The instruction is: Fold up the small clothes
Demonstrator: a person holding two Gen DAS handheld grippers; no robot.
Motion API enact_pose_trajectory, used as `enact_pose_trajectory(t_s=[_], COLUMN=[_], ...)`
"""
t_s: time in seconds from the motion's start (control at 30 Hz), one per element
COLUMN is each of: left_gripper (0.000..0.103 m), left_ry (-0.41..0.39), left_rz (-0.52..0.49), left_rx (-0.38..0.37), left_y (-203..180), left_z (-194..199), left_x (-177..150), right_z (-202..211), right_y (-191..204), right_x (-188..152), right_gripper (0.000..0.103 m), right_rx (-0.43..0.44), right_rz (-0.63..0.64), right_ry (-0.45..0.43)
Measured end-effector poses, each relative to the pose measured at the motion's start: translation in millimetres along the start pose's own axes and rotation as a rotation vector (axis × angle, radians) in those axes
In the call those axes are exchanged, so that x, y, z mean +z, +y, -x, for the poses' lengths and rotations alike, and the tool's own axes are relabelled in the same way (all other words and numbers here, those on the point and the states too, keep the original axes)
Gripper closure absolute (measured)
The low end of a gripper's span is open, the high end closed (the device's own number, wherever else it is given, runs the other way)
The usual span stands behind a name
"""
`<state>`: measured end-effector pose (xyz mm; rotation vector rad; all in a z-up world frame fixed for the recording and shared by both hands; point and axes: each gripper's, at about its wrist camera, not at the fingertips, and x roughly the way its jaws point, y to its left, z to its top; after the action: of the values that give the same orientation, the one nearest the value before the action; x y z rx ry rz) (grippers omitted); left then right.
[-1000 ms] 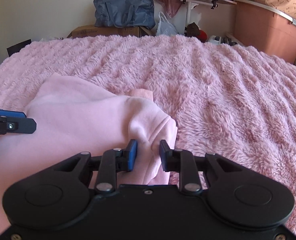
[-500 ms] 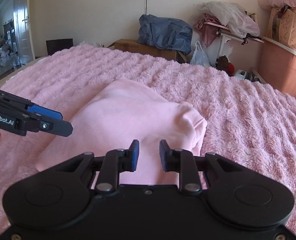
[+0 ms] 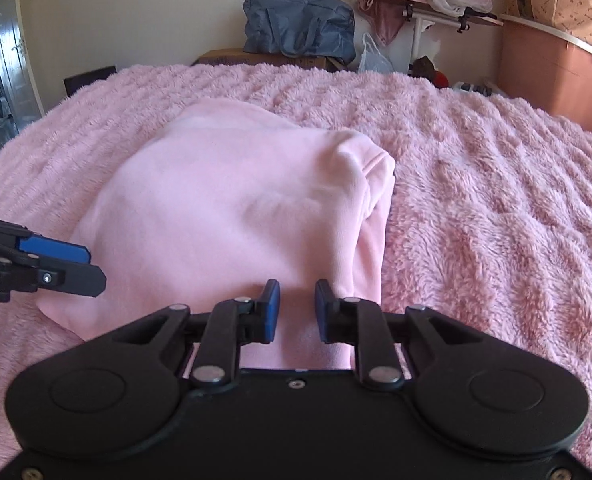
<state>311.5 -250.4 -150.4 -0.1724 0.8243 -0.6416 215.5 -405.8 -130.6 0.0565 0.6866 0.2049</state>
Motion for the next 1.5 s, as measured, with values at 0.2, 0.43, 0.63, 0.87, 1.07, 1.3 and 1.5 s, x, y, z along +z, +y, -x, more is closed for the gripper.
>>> enact_pose_trajectory(t_s=[0.2, 0.43, 0.63, 0.87, 1.07, 1.3, 1.5], left_gripper=[0.043, 0.042, 0.042, 0.042, 0.041, 0.038, 0.029], left_ry=[-0.046, 0.015, 0.033, 0.051, 0.048, 0.091, 0.13], left_rz=[-0.097, -0.089, 0.007, 0.049, 0.136, 0.283, 0.369], left_rx=[0.126, 0.21, 0.15, 0.125, 0.062, -0.165, -0.259], left_y=[19, 56, 74, 79, 93, 119, 128], left_z=[17, 4, -6, -25, -28, -46, -69], left_x=[37, 50, 48, 43, 47, 41, 42], right_z=[19, 2, -15, -31, -39, -45, -62], right_y=[-38, -72, -93, -106, -119, -131, -140], right_x=[24, 24, 15, 5, -2, -10, -17], right_gripper=[0.048, 0.048, 0.043, 0.039, 0.035, 0.03, 0.027], right_rx=[0.038, 0.115, 0.218, 0.242, 0.295, 0.346, 0.443], right_rz=[-0.074, -0.122, -0.244, -0.292, -0.357, -0.424, -0.533], right_ry=[-0.064, 0.008, 0.032, 0.062, 0.063, 0.064, 0.072])
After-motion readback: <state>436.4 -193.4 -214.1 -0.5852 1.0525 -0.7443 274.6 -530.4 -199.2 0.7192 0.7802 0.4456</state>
